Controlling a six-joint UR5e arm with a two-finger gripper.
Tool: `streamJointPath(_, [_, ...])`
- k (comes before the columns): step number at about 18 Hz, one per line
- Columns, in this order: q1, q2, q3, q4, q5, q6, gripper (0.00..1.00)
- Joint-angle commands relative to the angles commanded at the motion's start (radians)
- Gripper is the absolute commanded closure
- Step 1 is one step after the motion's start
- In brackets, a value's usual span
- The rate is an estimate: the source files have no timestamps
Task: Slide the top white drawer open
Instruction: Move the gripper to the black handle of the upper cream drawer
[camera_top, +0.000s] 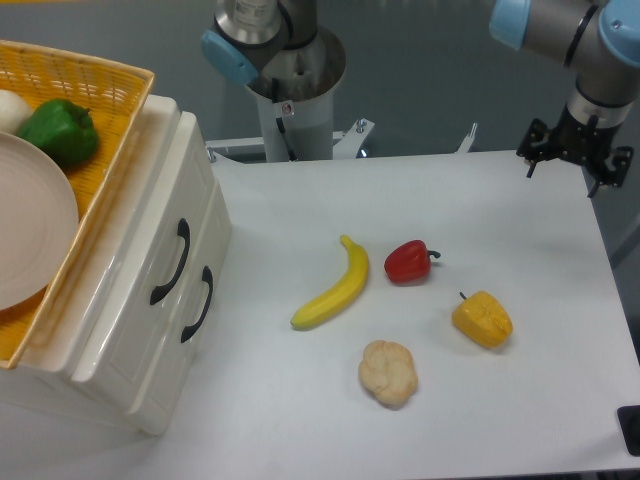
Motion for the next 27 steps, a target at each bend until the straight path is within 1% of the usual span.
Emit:
streamJointPath(7, [-0.003, -0.002, 0.000, 0.000, -0.003, -0.003, 0.00])
streamJointPath(10, [-0.041, 0.002, -0.012, -0.002, -0.002, -0.020, 0.00])
streamJointPath(12, [-0.081, 0.005, -0.014, -0.006, 0.005, -0.093, 0.00])
streamJointPath(14, [-0.115, 0.009, -0.031, -0.012, 0.003, -0.145, 0.00])
streamJointPath(15, [-0.133, 0.015, -0.043, -0.012, 0.002, -0.199, 0.00])
streamJointPath(17, [-0.172, 0.023, -0.049, -0.014, 0.000, -0.256, 0.00])
streamJointPath(18, [-0.201, 0.032, -0.051, -0.027, 0.000, -0.296, 0.00])
streamJointPath(19, [-0.233, 0.037, -0.051, -0.035, 0.003, -0.366, 0.00])
streamJointPath(24, [-0.380, 0.038, -0.048, -0.032, 0.000, -0.661, 0.00])
streamJointPath(25, [-0.402, 0.040, -0.046, -0.031, -0.011, -0.725, 0.00])
streamJointPath(27, [-0.440, 0.040, -0.035, -0.034, -0.067, -0.823, 0.00])
